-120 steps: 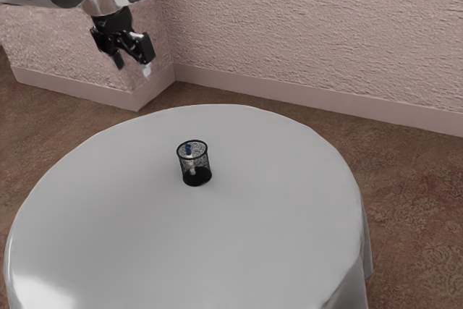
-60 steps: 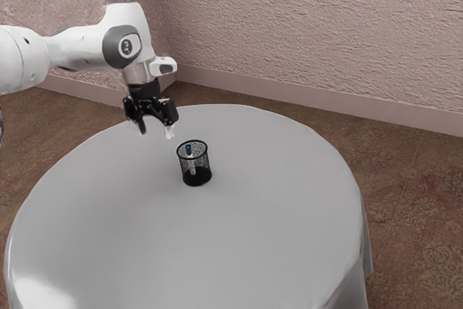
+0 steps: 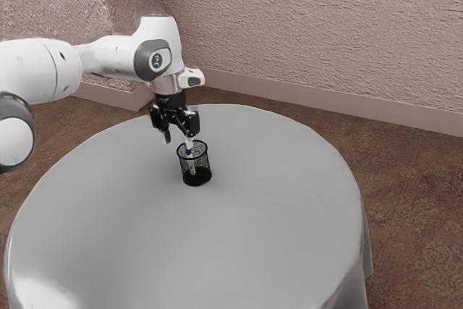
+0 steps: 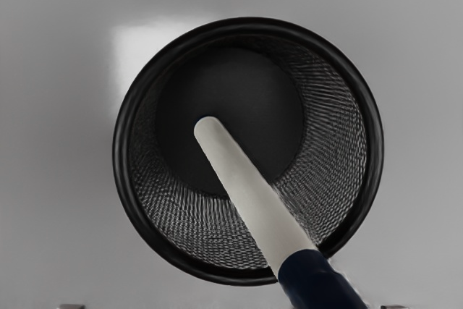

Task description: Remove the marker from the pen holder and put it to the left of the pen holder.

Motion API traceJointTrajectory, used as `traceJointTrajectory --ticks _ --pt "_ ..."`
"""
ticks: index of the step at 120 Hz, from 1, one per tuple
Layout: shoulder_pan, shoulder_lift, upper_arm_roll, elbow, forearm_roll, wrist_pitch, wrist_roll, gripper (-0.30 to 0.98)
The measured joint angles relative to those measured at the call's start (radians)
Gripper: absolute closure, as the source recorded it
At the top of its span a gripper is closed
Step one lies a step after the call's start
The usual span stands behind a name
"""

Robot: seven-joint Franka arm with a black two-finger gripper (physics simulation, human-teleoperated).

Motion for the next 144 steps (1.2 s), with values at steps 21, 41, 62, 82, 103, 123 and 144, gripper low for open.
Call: traceJointTrajectory --ticks 21,41,62,82,103,123,144 --pt "-0.006 0.021 -0.001 0.018 0.012 0.002 -0.019 0.2" --pt "-0.009 0.036 -0.002 0.02 0.015 0.004 -0.032 0.25" --pt "-0.014 0.04 -0.004 0.022 0.016 0.006 -0.044 0.35" --pt "-0.014 0.04 -0.004 0.022 0.016 0.01 -0.053 0.45" --pt "-0.014 0.04 -0.004 0.022 0.016 0.017 -0.06 0.52" --pt "-0.014 0.04 -0.005 0.022 0.016 0.019 -0.065 0.6" --pt "-0.015 0.039 -0.005 0.022 0.019 0.019 -0.069 0.69"
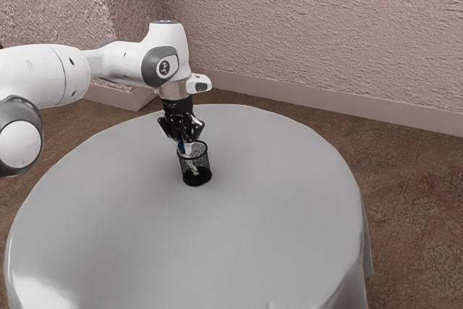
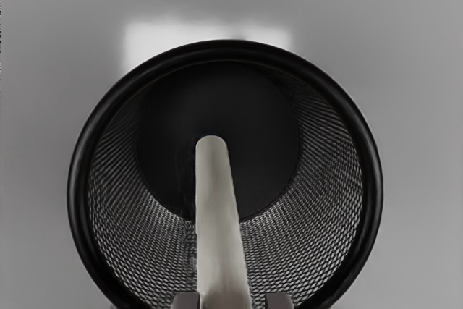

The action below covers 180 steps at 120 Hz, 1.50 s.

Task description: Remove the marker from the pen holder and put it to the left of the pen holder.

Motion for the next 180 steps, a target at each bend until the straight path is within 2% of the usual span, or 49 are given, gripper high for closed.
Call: traceJointTrajectory --ticks 33,93,141,145,163,180 --pt "-0.001 -0.039 0.002 -0.015 0.025 -0.006 -0.006 0.76" --pt "0.015 -0.336 0.031 -0.217 0.046 0.001 -0.017 0.79" --pt "0.024 -0.269 0.095 -0.268 0.038 0.113 -0.014 0.76" --pt "0.027 -0.268 0.096 -0.277 0.037 0.122 -0.014 0.73" --pt "0.03 -0.276 0.094 -0.289 0.038 0.147 -0.013 0.4" --pt "0.031 -0.387 0.056 -0.339 0.033 0.147 -0.013 0.2"
